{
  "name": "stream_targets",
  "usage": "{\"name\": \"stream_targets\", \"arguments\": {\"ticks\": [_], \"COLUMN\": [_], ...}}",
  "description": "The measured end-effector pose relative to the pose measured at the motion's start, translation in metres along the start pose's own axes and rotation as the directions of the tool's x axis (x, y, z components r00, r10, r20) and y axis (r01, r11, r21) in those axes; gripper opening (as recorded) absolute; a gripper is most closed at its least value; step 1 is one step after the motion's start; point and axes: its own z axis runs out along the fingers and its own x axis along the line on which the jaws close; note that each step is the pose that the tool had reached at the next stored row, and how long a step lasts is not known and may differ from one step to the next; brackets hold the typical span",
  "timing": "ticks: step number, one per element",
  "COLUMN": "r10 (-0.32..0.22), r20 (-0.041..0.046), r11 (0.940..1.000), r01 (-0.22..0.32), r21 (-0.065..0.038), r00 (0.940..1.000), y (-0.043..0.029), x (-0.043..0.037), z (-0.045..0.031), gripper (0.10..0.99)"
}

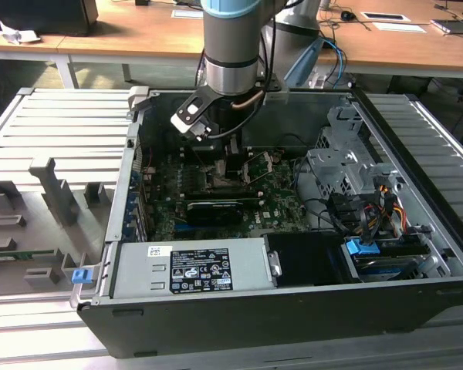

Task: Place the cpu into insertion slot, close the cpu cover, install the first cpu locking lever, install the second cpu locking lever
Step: 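Place the cpu into insertion slot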

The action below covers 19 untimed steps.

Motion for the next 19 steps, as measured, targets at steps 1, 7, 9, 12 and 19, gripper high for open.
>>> {"name": "stream_targets", "arguments": {"ticks": [1, 7, 9, 12, 19], "r10": [0.000, 0.000, 0.000, 0.008, 0.036], "r20": [0.0000, -0.0001, -0.0002, 0.0003, 0.0019], "r11": [1.0000, 1.0000, 1.0000, 1.0000, 0.9993], "r01": [0.000, 0.000, 0.000, -0.008, -0.036], "r21": [0.000, 0.000, 0.000, 0.000, -0.001], "r00": [1.0000, 1.0000, 1.0000, 1.0000, 0.9993], "y": [-0.0003, -0.0035, -0.0046, -0.0055, -0.0057], "x": [0.0005, 0.0063, 0.0085, 0.0106, 0.0114], "z": [0.0008, 0.0113, 0.0154, 0.0222, 0.0272], "gripper": [0.525, 0.525, 0.525, 0.525, 0.525]}}
